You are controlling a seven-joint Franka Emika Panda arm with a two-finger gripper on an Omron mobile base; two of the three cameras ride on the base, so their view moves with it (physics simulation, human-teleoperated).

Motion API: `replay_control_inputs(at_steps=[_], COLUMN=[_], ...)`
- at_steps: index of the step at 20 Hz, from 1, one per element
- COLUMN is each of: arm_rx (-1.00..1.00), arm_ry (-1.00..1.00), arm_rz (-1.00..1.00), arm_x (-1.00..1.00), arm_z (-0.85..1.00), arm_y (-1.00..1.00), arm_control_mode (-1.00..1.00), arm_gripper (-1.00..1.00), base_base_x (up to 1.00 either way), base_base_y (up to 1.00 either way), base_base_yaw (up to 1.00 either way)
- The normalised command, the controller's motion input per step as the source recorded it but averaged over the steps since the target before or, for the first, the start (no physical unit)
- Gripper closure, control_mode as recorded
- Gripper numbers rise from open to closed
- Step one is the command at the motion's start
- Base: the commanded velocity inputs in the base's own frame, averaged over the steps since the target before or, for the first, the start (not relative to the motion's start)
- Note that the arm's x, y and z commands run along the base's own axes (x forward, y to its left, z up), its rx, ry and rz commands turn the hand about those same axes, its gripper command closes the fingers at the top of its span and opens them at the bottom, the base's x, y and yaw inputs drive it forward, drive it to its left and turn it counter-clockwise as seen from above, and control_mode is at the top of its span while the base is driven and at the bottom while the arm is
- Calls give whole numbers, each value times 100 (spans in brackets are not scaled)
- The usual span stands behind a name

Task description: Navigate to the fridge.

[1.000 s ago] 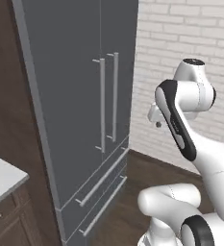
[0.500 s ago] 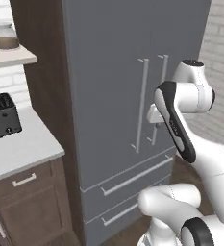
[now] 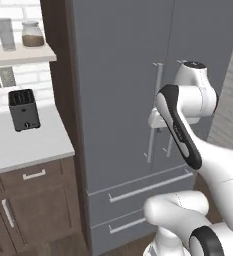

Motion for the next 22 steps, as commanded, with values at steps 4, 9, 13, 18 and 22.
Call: replay_control_inputs(at_steps=[4,9,13,18,22], arm_rx=[0,0,0,0,0], arm_ry=[0,0,-28,-49,-48], arm_rz=[0,0,4,2,1], arm_x=[0,0,21,10,29], arm_z=[0,0,9,16,7], arm_y=[0,0,0,0,0], arm_control_mode=[100,100,-100,-100,-100], arm_gripper=[-100,-100,-100,-100,-100], base_base_x=[64,65,11,0,0], base_base_y=[-6,0,1,0,0], base_base_yaw=[2,0,1,0,0])
